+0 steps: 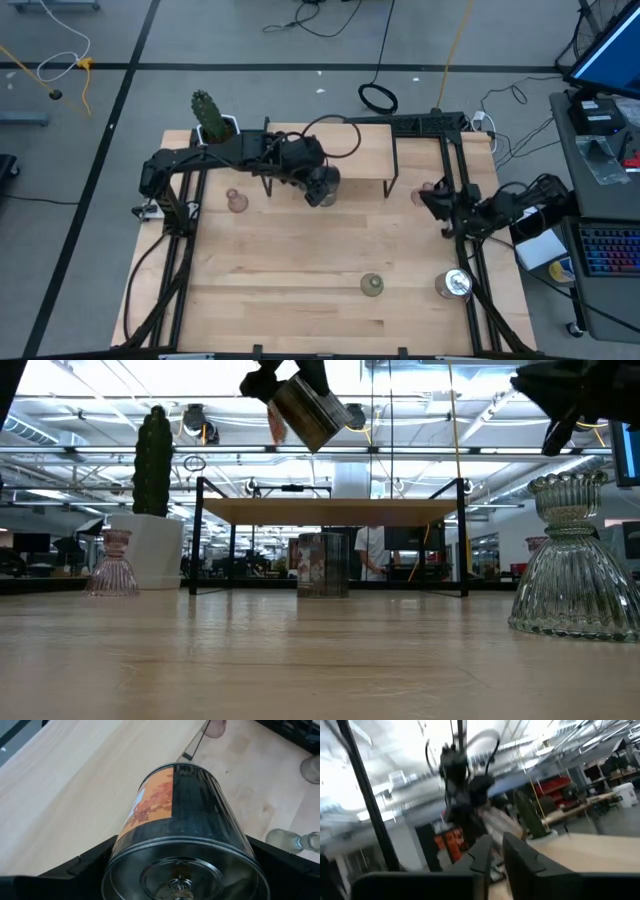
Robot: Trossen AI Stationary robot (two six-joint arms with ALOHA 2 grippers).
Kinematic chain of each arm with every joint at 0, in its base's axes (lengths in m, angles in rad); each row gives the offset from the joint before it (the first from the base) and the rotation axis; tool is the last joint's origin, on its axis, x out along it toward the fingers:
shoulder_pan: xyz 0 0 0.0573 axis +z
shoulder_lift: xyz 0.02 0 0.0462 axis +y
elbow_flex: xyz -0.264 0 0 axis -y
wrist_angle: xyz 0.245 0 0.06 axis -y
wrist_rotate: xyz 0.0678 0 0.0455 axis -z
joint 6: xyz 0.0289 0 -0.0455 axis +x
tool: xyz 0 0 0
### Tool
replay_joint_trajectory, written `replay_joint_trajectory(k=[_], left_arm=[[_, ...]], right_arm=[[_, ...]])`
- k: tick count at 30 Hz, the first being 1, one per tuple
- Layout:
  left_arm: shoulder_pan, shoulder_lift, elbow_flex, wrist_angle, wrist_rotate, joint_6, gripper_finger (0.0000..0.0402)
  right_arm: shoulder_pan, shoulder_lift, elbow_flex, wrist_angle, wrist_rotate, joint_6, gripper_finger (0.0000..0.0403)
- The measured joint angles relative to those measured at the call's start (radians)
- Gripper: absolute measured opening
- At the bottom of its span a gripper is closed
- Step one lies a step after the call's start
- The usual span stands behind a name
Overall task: Pick & Place candle stick holders
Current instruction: Put the orange scented candle on the shelf
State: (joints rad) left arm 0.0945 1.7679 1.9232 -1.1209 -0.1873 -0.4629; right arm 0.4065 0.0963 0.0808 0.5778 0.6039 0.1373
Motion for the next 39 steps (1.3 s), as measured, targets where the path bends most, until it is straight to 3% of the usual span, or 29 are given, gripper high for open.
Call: replay_joint_trajectory(k=[11, 24, 32, 39], left_arm=[[-0.004, 0.0, 0.0, 0.003, -0.001, 0.014, 0.036], [-0.039, 0.0, 0.0, -0.004, -0.026, 0.009, 0.036], [-0.04, 0.0, 0.0, -0.013, -0.024, 0.009, 0.0359], [-0.04, 0.0, 0.0, -0.013, -0.024, 0.014, 0.0359]], right_arm=[[-0.076, 0.417, 0.287, -0.026, 0.028, -0.14, 0.0163], [-0.232, 0.946, 0.838, -0.526, 0.023, -0.233, 0.0243], [-0.257, 1.127, 1.058, -0.703, 0.02, -0.3, 0.0291], [-0.276, 1.212, 1.125, -0.787, 0.02, -0.318, 0.033]])
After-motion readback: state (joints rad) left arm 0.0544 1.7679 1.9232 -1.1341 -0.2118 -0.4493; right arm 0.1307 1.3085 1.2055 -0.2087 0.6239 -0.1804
